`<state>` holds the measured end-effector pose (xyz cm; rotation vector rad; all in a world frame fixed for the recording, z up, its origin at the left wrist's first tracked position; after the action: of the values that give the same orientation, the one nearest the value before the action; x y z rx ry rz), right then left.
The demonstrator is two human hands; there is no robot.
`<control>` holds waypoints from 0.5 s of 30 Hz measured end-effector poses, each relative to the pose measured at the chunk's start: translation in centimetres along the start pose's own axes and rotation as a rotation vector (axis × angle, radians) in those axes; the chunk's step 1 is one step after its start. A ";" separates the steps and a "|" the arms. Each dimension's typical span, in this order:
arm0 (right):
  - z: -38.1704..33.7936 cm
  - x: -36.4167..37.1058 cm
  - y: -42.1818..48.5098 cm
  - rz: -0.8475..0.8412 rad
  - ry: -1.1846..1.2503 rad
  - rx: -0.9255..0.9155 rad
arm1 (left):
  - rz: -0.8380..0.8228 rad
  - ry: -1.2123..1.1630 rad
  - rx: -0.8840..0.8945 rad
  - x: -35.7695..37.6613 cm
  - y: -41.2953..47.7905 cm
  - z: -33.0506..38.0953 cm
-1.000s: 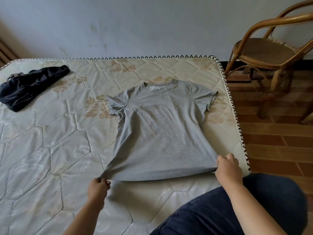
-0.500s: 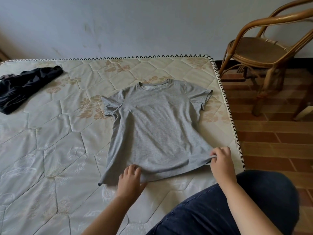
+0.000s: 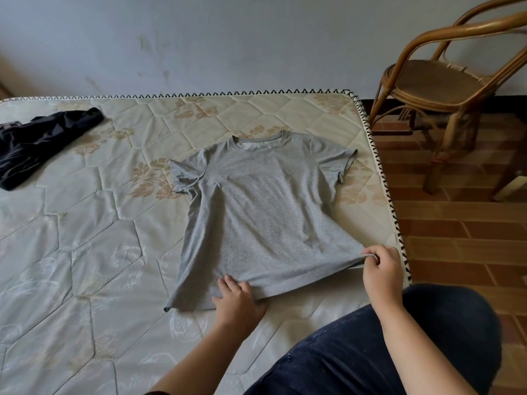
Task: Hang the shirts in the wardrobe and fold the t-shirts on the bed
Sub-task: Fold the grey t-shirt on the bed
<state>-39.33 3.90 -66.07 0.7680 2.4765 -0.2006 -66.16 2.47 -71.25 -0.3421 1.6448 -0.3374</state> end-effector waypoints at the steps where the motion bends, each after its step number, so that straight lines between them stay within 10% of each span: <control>1: 0.0 -0.1 0.0 0.002 -0.003 0.002 | -0.021 0.015 -0.011 -0.1 0.2 0.2; 15: 0.6 0.1 0.1 -0.128 -0.075 0.235 | 0.134 0.032 -0.158 -0.6 1.1 -6.2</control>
<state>-39.10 3.85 -66.58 0.6817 2.4597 -0.5658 -72.26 3.80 -70.53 -0.3449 1.7204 -0.1127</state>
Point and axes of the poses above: each hand's wrist, its own y-axis towards the middle knuckle, its own x-axis out of the palm, z = x × y, the point moved 3 cm from there along y, towards the middle knuckle, and after that the axes turned 2 degrees about z, right-handed, at the moved point
